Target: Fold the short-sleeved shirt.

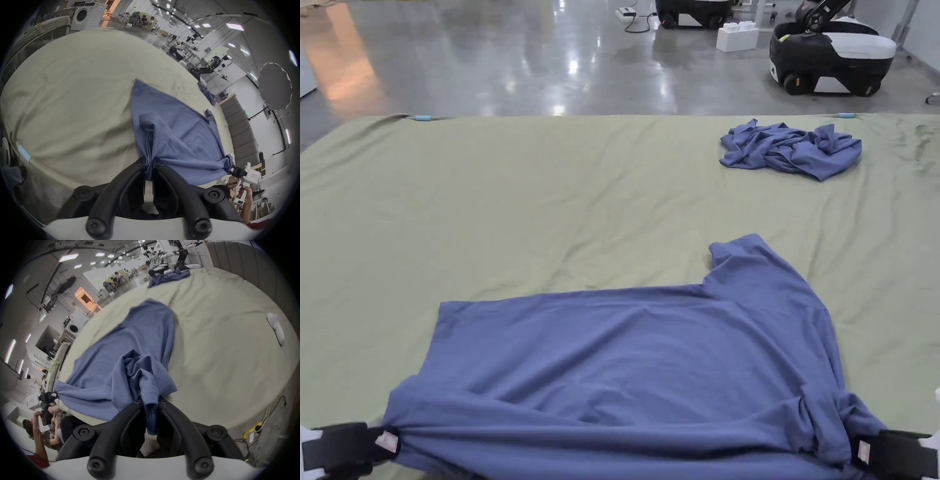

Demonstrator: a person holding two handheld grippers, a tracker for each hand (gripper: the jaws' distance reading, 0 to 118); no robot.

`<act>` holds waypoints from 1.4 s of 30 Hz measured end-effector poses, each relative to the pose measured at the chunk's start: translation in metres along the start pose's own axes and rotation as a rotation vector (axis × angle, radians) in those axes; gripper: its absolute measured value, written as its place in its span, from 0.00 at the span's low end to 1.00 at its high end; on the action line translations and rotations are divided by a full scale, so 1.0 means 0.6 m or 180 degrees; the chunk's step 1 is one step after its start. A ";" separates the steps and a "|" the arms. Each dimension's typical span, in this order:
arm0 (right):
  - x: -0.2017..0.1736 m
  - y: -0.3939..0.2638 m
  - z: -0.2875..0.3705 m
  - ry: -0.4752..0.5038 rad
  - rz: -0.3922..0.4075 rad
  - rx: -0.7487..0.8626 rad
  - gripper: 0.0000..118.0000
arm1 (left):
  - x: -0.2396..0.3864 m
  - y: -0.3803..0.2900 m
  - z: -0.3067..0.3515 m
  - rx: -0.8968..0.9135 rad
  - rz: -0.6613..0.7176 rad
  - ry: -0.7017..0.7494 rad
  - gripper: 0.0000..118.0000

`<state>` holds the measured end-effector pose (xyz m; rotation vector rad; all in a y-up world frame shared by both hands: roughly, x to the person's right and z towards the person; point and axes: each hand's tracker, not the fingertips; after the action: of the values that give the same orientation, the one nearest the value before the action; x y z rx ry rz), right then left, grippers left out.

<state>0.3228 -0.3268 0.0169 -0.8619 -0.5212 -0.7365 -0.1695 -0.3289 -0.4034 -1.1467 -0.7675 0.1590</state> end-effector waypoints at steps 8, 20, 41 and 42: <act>-0.033 -0.014 0.027 -0.0730 0.0390 0.0229 0.74 | 0.020 -0.006 0.012 0.0290 -0.0588 0.0487 0.64; -0.167 -0.101 0.346 0.0121 0.1138 0.3083 0.02 | 0.251 -0.097 0.252 0.3008 -0.1838 0.0222 0.00; 0.046 0.353 -0.243 -0.1020 0.0798 0.0085 0.85 | 0.262 -0.083 0.172 0.2285 -0.1719 -0.0061 0.00; 0.067 0.356 -0.267 -0.0976 0.0693 0.0088 0.85 | 0.230 -0.084 0.163 0.2259 -0.1722 -0.0034 0.00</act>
<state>0.5291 -0.3800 -0.1490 -0.9946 -0.6951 -0.3986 -0.1412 -0.2088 -0.2768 -0.2493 -0.9049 -0.0225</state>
